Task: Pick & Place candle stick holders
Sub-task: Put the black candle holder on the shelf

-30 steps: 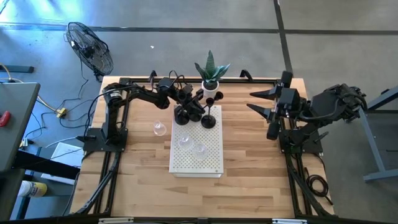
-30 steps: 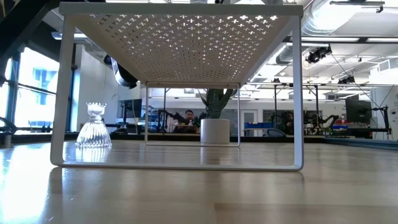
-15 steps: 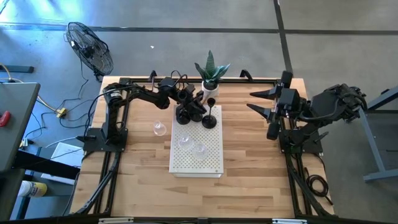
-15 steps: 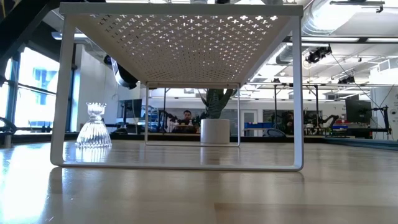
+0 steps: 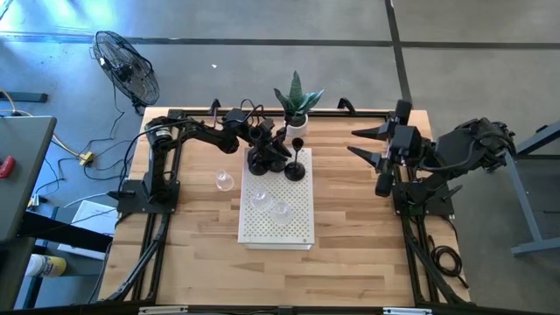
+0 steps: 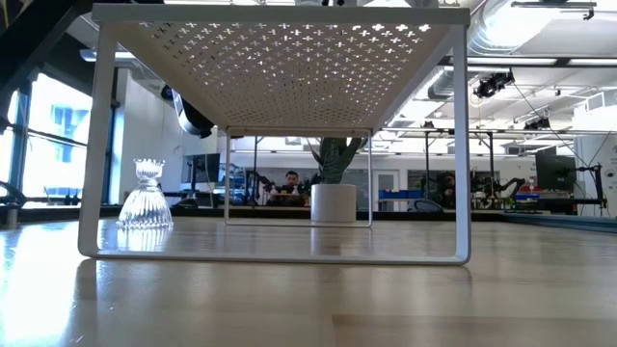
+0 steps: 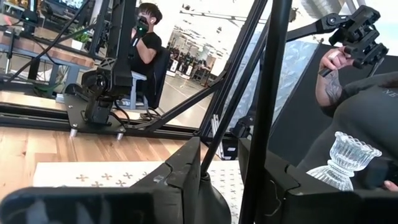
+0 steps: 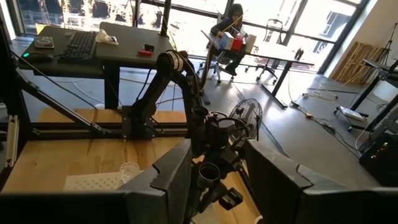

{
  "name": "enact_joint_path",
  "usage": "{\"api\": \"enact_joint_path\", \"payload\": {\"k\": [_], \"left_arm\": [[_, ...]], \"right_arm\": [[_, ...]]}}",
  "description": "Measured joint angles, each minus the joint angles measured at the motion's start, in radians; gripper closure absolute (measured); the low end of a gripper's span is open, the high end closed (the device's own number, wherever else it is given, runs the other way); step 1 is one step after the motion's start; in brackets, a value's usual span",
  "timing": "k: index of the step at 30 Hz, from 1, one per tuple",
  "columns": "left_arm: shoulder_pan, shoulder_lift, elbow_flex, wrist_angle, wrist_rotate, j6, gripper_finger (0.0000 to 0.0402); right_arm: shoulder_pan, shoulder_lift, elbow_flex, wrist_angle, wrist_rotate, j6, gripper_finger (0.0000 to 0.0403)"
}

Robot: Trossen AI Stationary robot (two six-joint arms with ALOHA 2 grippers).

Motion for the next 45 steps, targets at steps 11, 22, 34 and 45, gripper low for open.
{"api": "enact_joint_path", "payload": {"k": [11,22,34,45], "left_arm": [[0.000,-0.001,0.000,0.030,-0.004,-0.034,0.0295],[0.000,-0.002,0.000,0.072,-0.004,-0.049,0.0295],[0.000,-0.002,0.000,0.078,-0.007,-0.052,0.0295],[0.000,-0.002,0.000,0.077,0.005,-0.051,0.0295]], "right_arm": [[0.000,0.000,0.000,-0.011,0.000,0.000,0.0258],[0.000,0.000,0.000,-0.011,-0.004,0.007,0.0258],[0.000,0.000,0.000,-0.011,-0.011,0.008,0.0258],[0.000,0.000,0.000,-0.011,-0.011,0.000,0.0258]]}}
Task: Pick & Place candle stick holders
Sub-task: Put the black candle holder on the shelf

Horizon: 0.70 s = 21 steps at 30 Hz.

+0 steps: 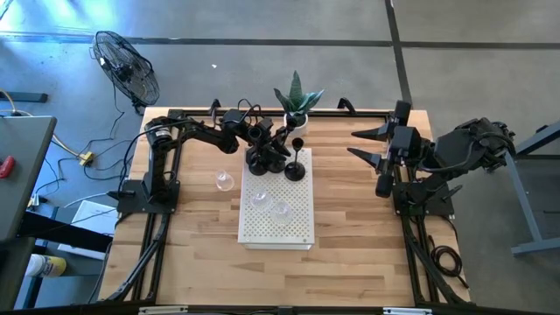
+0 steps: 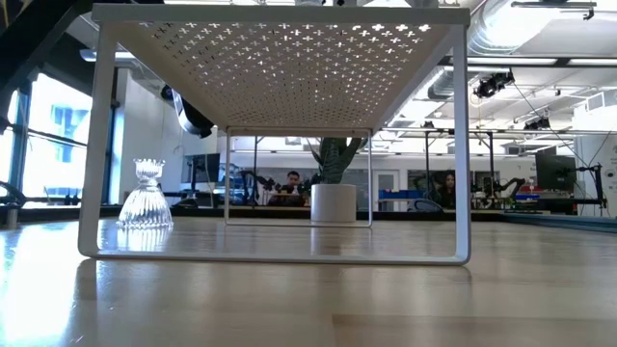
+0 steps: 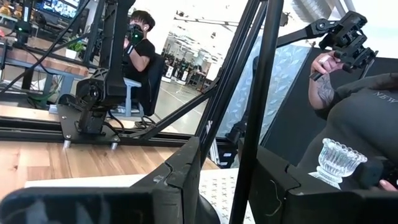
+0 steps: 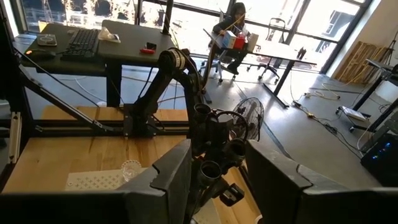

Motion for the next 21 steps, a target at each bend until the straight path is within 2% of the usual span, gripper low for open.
{"api": "enact_joint_path", "payload": {"k": [11,21], "left_arm": [[0.038,0.000,0.000,0.004,0.043,-0.023,0.0295],[0.064,-0.003,0.001,0.097,0.076,-0.096,0.0295]], "right_arm": [[0.000,0.000,0.000,0.000,0.003,0.000,0.0258],[0.000,0.000,0.000,0.000,0.014,0.000,0.0258]]}}
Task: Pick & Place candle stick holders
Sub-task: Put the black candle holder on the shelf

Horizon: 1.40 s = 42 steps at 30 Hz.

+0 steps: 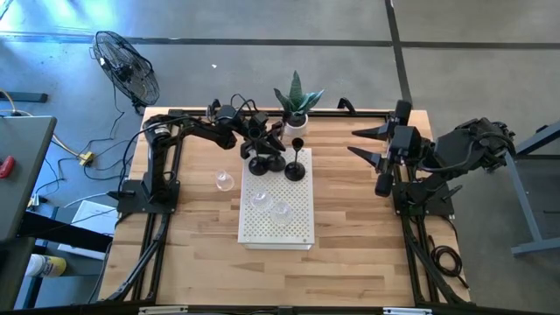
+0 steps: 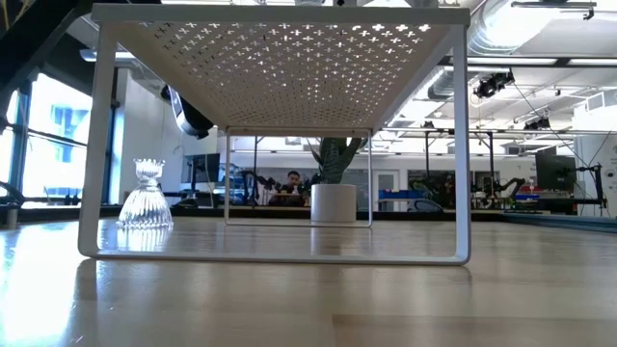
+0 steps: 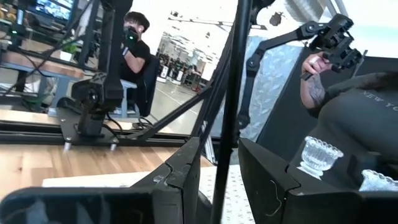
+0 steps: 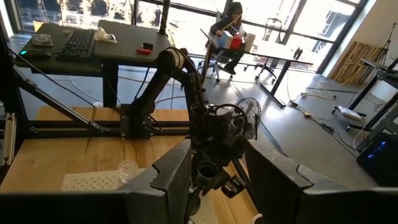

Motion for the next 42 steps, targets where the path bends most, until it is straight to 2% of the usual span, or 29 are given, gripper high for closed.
{"api": "enact_joint_path", "payload": {"k": [18,28,42], "left_arm": [[0.001,-0.004,0.000,0.003,0.003,-0.008,0.0295],[0.002,-0.052,0.000,0.003,0.032,-0.010,0.0295],[0.038,-0.053,0.000,-0.006,0.077,-0.033,0.0295]], "right_arm": [[0.000,0.000,0.000,0.000,0.001,0.008,0.0258],[0.000,0.000,0.000,0.000,0.000,0.011,0.0258],[0.000,0.000,0.000,0.000,-0.026,0.011,0.0258]]}}
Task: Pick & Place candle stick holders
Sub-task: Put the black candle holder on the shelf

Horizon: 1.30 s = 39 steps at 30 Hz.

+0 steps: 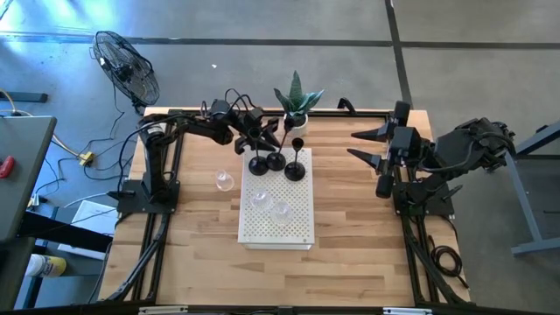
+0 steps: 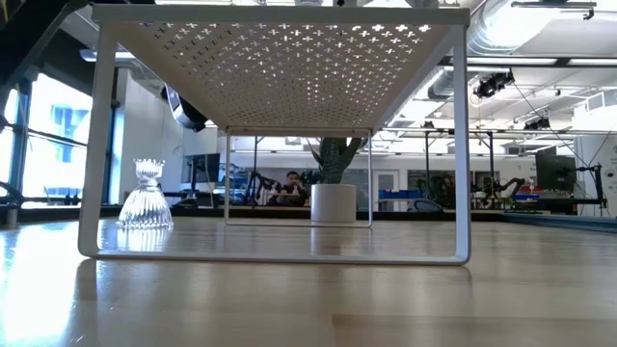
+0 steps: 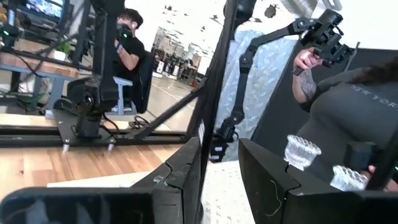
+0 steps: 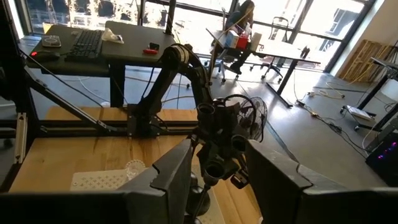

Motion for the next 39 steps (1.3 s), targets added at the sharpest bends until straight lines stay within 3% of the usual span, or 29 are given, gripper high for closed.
{"api": "enact_joint_path", "payload": {"k": [23,31,35,39], "left_arm": [[0.090,0.000,0.000,-0.019,0.065,-0.028,0.0295],[0.128,-0.003,-0.009,-0.105,0.188,-0.074,0.0296],[0.134,-0.021,-0.015,-0.134,0.178,-0.045,0.0310],[0.136,-0.022,-0.015,-0.185,0.178,-0.042,0.0350]], "right_arm": [[0.000,0.000,0.000,-0.061,-0.007,0.034,0.0258],[0.000,0.000,0.000,-0.065,-0.014,0.034,0.0258],[0.000,0.000,0.000,-0.068,-0.018,0.033,0.0258],[0.000,0.000,0.000,-0.079,-0.018,0.034,0.0258]]}}
